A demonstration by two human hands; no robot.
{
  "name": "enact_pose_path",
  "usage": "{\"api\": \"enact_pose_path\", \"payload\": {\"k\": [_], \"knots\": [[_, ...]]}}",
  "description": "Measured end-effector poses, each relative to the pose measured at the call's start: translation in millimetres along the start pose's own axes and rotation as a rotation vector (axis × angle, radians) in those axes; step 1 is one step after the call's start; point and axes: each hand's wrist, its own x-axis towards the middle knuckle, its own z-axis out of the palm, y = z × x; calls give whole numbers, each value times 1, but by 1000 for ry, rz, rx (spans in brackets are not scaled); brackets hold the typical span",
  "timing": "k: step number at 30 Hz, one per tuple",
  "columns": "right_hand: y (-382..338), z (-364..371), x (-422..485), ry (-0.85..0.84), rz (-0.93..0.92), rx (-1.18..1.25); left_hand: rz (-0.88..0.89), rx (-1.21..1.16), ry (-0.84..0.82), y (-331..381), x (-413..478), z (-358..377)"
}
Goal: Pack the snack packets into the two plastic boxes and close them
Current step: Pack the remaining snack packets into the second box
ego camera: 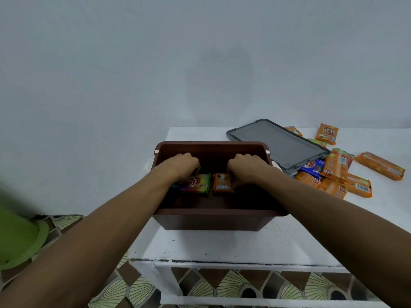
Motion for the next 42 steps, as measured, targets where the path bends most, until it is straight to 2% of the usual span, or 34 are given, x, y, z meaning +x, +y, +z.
{"api": "enact_pose_path", "payload": {"k": [5,8,10,13,16,19,22,26,28,30,34,38,40,42], "knots": [[13,-23,-14,42,-36,14,-51,-20,17,5,-5,-6],[42,-30,-37,77,-117,315,-48,-290,70,11,-8,-25],[62,-26,-57,166,-172,559,-2,-526,97,27,-9,-40],[97,-9,-85,375,-153,740,87,-556,177,60,-2,-58],[149,18,-116,403,-25,698,107,-446,289,95,12,-70],[207,52,-146,300,139,573,130,-475,430,135,25,-84],[245,82,-164,166,267,420,193,-518,487,185,38,-94],[264,115,-174,82,246,385,231,-498,315,265,57,-81],[267,128,-177,99,241,376,196,-467,195,300,68,-59],[268,139,-181,158,265,363,125,-391,141,326,77,-33],[272,148,-183,285,314,314,-32,-326,242,354,82,0],[280,150,-191,253,251,377,44,-155,327,360,76,1],[287,146,-198,206,206,408,75,-205,330,355,72,-4],[292,141,-204,185,209,421,29,-327,300,347,72,-11]]}}
